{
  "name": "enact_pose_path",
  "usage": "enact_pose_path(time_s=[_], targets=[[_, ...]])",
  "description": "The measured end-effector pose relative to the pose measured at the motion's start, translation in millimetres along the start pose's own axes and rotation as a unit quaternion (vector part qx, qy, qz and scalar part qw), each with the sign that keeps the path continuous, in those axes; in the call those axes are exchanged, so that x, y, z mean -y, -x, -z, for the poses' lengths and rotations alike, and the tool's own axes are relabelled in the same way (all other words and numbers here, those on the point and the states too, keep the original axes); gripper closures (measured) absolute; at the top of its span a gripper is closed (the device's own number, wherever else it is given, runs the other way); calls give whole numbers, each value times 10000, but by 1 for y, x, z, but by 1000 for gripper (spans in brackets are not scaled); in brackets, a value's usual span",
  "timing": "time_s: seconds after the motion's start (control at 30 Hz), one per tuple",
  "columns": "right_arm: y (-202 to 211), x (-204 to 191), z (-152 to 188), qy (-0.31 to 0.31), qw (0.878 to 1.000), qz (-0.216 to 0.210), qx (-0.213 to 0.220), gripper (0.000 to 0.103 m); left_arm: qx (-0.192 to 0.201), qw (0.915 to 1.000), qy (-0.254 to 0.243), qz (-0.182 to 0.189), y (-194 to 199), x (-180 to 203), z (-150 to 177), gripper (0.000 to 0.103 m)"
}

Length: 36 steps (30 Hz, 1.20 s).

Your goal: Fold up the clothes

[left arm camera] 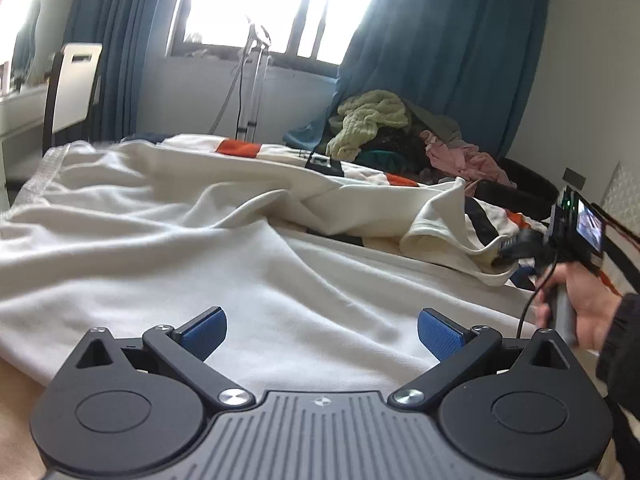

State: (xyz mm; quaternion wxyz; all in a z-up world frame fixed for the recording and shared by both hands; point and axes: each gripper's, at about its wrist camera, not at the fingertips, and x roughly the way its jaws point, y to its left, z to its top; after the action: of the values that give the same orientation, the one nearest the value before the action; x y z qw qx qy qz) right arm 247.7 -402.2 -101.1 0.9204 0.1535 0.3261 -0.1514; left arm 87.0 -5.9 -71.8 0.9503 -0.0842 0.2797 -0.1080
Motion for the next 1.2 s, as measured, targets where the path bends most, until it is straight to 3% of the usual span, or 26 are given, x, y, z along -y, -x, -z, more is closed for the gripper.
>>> enact_pose_path(time_s=[0.13,0.2,0.33,0.47,0.63,0.7,0.77,0.9,1.03,1.2], targets=[[-7,-1,-42,250,9980,-490,322,84,-77,9994,307,101,-2,-11,-4,1],[-7,11,-69,36,9965,-571,606,84,-111,9990,413,122,-8,-15,-6,1],[-25,49,-113,-583,9934,-348,925,84,-201,9975,653,176,-20,-21,-9,1],[-67,89,-128,-1215,9895,63,782,83,-325,9956,866,171,-36,-26,-11,1],[-100,127,-105,-2421,9699,137,231,64,-386,9955,863,89,-50,-26,-12,1],[-96,140,-95,-2715,9620,182,202,36,-396,9959,806,82,-50,-25,-11,1],[-83,151,-86,-2927,9557,214,217,26,-406,9963,748,75,-51,-23,-9,1],[-46,163,-77,-3169,9481,122,235,26,-425,9971,634,61,-52,-20,-7,1],[-15,150,-50,-3678,9263,-816,-81,26,-360,9976,581,115,-46,-17,-1,1],[-26,88,-7,-3319,9359,-984,-649,27,-264,9983,482,199,-38,-10,7,1]])
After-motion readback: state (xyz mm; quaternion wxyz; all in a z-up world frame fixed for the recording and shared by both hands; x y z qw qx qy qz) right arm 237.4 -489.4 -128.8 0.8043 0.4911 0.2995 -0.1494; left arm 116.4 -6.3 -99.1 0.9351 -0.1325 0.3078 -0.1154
